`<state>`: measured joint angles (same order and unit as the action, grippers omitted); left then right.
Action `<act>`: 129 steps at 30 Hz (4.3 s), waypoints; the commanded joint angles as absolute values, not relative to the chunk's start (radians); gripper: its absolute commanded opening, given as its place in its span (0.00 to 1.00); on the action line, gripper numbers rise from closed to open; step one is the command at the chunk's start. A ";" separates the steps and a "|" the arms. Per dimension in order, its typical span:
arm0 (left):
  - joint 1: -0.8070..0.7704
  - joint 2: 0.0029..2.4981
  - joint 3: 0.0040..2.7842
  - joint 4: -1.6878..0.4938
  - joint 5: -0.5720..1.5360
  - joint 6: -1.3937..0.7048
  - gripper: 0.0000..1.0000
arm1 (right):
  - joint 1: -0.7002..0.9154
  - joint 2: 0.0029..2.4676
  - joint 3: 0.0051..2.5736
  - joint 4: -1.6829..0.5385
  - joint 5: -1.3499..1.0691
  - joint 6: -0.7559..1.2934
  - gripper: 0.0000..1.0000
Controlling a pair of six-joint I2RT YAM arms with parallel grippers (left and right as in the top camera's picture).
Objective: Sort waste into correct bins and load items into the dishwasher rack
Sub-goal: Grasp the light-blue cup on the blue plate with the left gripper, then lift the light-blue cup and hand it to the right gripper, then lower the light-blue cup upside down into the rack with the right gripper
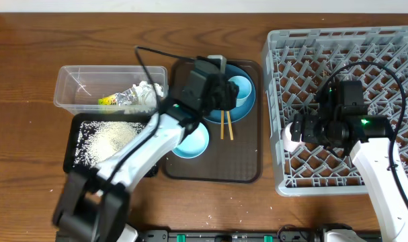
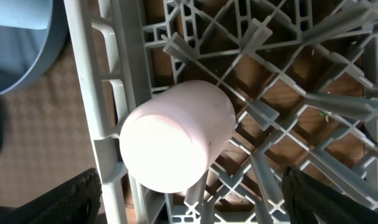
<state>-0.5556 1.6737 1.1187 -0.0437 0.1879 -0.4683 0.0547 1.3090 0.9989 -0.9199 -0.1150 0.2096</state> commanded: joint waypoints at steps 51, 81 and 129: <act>-0.089 1.470 1.117 -0.025 1.399 -0.749 0.06 | 0.015 1.244 1.239 -0.865 -1.066 -0.226 0.99; -0.304 1.470 1.117 0.016 1.361 -0.746 0.06 | 0.146 1.244 1.239 -0.773 -1.153 -0.293 0.90; -0.305 1.470 1.116 -0.356 0.974 -0.527 0.30 | -0.272 1.130 1.240 -1.082 -0.035 0.190 0.47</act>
